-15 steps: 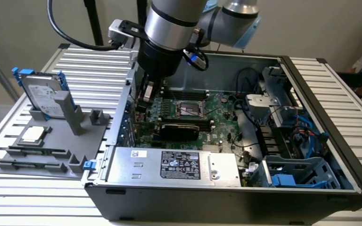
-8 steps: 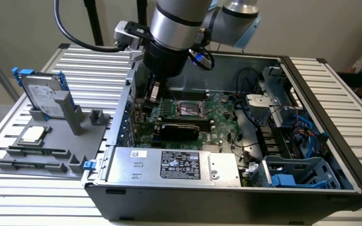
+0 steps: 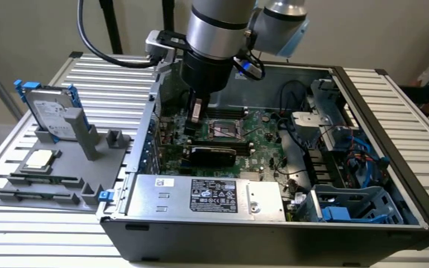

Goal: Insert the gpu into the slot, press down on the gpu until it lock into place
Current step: 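Press down on the gpu until it lock into place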

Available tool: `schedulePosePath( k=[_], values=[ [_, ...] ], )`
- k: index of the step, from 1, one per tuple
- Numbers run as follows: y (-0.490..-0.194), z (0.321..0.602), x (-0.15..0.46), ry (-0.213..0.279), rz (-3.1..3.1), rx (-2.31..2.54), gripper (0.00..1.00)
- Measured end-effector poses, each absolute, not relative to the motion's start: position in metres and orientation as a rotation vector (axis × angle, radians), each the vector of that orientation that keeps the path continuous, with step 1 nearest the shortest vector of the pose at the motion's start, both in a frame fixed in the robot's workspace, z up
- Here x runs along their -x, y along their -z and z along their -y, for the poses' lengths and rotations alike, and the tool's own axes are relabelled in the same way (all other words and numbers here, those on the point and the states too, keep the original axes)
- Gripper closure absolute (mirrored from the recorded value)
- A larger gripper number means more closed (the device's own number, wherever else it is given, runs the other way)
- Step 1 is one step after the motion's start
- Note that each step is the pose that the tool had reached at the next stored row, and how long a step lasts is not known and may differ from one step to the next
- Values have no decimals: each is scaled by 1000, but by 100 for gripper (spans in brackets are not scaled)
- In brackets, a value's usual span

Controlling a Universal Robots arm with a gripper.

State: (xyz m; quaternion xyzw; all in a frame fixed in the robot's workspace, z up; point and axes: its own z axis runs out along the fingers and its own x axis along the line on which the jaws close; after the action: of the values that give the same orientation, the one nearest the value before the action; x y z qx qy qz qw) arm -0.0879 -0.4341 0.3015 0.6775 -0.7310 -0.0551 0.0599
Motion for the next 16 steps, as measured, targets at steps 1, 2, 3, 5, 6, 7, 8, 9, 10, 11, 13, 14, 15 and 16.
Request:
schedulePosePath(
  k=[1,2,3,5,6,7,8,9,10,11,13,14,15,16],
  values=[
    [-301,434,86,156,2219,-2057,89],
    [-302,434,84,145,2225,-2062,89],
    [-302,434,82,134,2231,-2068,89],
    [-301,434,78,113,2243,-2079,89],
    [-301,434,76,104,2249,-2084,89],
    [-301,434,74,95,2253,-2089,89],
    [-302,434,72,89,2257,-2092,89],
    [-302,434,71,86,2258,-2093,89],
    [-302,434,71,86,2258,-2093,89],
    [-302,434,71,86,2259,-2093,89],
    [-302,434,71,85,2259,-2093,89],
    [-302,434,71,85,2258,-2093,89],
    [-302,434,71,85,2258,-2093,89],
    [-302,434,71,85,2258,-2093,89]
  ],
)
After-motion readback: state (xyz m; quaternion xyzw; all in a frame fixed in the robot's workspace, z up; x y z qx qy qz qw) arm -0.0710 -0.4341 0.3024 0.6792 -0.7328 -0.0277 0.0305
